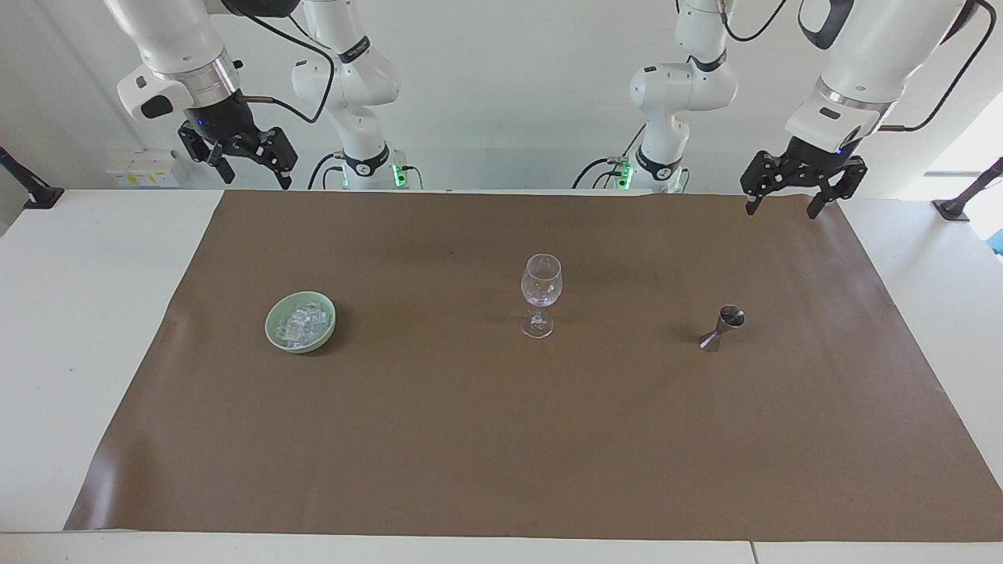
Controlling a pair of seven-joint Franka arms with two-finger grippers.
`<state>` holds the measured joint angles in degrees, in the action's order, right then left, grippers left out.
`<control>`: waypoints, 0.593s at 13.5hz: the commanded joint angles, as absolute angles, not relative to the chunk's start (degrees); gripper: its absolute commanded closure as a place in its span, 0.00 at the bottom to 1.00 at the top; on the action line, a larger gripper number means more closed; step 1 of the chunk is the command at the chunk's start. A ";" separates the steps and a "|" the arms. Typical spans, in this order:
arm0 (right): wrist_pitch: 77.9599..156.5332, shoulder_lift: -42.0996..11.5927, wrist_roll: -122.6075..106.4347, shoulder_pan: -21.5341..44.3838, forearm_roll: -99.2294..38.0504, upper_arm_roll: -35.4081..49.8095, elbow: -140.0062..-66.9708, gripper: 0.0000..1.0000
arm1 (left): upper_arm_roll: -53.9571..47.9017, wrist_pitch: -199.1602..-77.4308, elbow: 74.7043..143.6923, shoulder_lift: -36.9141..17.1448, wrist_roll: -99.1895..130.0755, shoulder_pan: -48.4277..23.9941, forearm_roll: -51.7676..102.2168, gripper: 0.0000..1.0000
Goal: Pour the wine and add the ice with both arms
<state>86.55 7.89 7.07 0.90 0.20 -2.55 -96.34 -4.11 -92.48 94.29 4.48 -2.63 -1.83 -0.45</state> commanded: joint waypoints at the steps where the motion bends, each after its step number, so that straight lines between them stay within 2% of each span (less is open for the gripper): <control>1: 85.69 8.44 5.36 0.62 -0.70 -2.55 -96.33 0.00 | -3.96 -94.39 95.63 4.40 -1.93 -1.05 0.26 0.00; 8: 85.69 8.44 5.36 0.62 -0.70 -2.55 -96.33 0.00 | -3.34 -95.36 88.42 -5.52 16.68 2.71 7.90 0.00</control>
<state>86.55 7.89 7.07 0.90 0.20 -2.55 -96.34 -2.98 -95.22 91.64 -1.89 12.15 0.90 5.73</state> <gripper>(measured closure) 0.000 0.000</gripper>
